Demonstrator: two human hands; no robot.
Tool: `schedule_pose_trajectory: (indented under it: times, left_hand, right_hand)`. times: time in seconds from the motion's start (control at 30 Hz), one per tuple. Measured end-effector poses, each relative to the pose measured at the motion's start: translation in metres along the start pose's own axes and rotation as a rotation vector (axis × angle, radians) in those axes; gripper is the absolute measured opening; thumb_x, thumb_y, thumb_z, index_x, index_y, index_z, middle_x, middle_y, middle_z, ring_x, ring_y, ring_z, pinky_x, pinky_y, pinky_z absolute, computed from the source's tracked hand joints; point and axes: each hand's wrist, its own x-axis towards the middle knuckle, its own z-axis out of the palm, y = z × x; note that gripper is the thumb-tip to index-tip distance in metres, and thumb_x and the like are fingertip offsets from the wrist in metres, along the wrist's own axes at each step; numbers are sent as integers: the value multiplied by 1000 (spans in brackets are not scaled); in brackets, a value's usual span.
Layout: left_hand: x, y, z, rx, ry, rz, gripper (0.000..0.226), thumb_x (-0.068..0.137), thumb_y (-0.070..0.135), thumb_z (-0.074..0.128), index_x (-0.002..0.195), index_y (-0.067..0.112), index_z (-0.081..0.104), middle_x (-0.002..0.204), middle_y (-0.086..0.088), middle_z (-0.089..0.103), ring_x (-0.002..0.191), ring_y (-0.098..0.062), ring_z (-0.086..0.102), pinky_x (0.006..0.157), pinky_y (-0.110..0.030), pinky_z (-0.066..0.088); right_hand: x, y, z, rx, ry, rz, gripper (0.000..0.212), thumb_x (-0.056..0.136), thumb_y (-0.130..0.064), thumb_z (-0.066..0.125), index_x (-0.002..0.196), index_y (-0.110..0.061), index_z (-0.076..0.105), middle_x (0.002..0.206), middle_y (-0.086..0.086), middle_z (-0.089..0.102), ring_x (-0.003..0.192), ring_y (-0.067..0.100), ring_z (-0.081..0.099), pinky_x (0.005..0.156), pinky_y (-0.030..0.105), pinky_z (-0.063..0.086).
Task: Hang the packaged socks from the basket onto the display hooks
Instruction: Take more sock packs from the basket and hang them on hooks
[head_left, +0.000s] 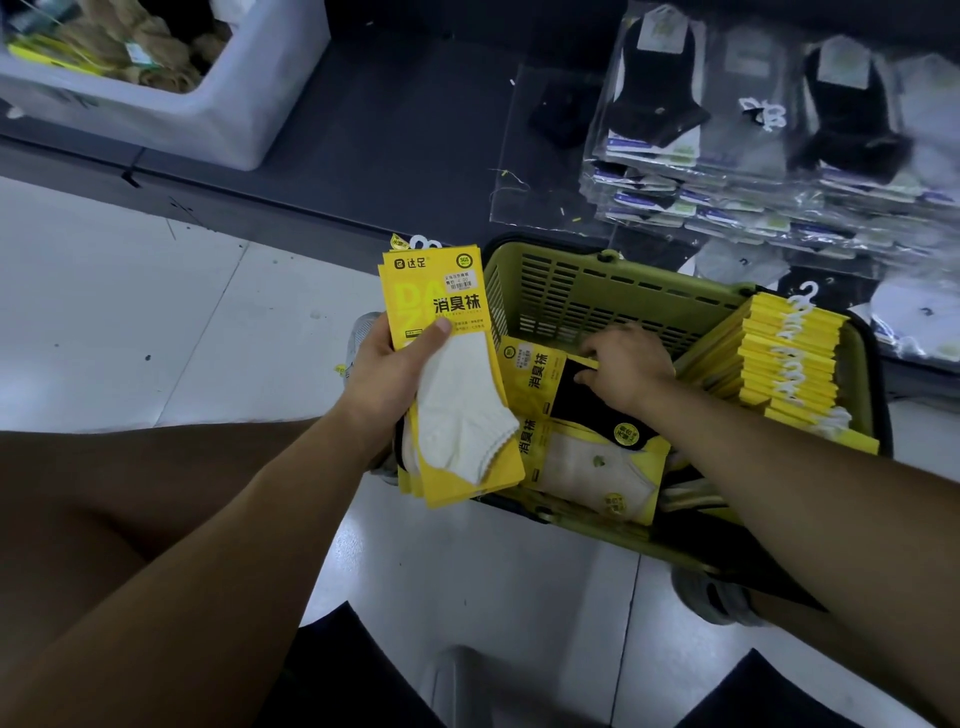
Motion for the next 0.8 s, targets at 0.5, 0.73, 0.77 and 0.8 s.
schedule_pose_trajectory:
  times: [0.5,0.73,0.77,0.8]
  left_hand:
    - [-10,6,10,48,-58,125,39,108,36,60,140,13,65,135,-10,73,125,-37,69,110,-62,51]
    - [-16,8,16,65,-196,158,50,100,45,67,138,13,66,134,-12,74,127,-34,70,114,-61,49]
    - [-14,7,15,61,-204,148,40,103,34,68,137,13,67,133,-13,74,126,-35,70,113,-62,49]
    - [-12,6,12,50,-194,135,36,105,25,68,138,12,66,133,-14,74,125,-37,70,113,-62,49]
  right_hand:
    - [-29,-18,-112,1320,-47,159,13,83,-9,74,76,-17,68,70,1,74,62,15,69,60,25,53]
    - [-39,-78,-74,1220,-80,64,16,82,-20,81,91,-13,70,87,11,73,75,20,68,68,36,53]
    - [-36,-79,-70,1137,-24,31,16,83,-27,81,89,-17,70,82,6,73,69,17,68,61,34,54]
    - [-33,-77,-68,1051,38,5,15,84,-34,79,86,-21,71,76,0,70,65,14,67,56,33,56]
